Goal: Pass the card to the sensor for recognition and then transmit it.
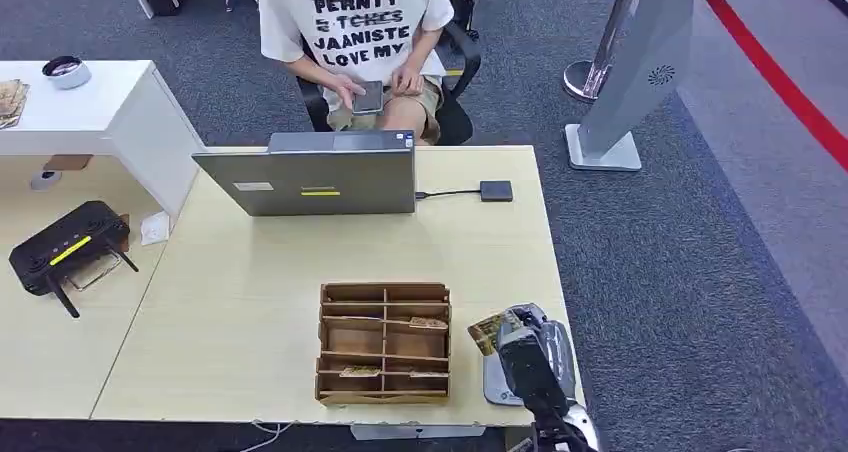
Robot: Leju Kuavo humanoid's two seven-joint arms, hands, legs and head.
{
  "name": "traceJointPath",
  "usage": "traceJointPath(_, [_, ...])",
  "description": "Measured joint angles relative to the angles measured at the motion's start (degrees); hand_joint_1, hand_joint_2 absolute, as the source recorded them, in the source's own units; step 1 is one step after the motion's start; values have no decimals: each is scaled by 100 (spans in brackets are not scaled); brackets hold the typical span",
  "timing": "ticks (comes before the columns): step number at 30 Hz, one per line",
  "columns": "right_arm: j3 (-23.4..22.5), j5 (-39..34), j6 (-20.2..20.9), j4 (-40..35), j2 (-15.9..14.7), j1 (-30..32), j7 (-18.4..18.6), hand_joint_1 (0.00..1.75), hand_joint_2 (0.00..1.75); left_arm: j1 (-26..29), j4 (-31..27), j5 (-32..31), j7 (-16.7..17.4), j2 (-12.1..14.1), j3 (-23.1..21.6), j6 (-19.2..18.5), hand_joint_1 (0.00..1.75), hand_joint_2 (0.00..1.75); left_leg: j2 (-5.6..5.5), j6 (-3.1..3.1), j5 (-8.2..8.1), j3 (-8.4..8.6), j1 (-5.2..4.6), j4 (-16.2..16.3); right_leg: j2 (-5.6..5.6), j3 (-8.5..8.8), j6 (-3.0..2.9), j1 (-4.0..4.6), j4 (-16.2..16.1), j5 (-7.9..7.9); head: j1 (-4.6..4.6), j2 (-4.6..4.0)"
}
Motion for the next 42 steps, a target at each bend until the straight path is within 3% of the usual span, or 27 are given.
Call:
traceJointPath(19, [-245,1187,28,129,-7,106,424,175,175,4,0,48,2,-17,57,20,0,0,0,0,0,0,0,0,0,0,0,0,0,0,0,0])
traceJointPath(42, [-312,1984,-11,623,-101,93,809,175,175,4,0,22,2,-26,127,17,0,0,0,0,0,0,0,0,0,1,0,0,0,0,0,0])
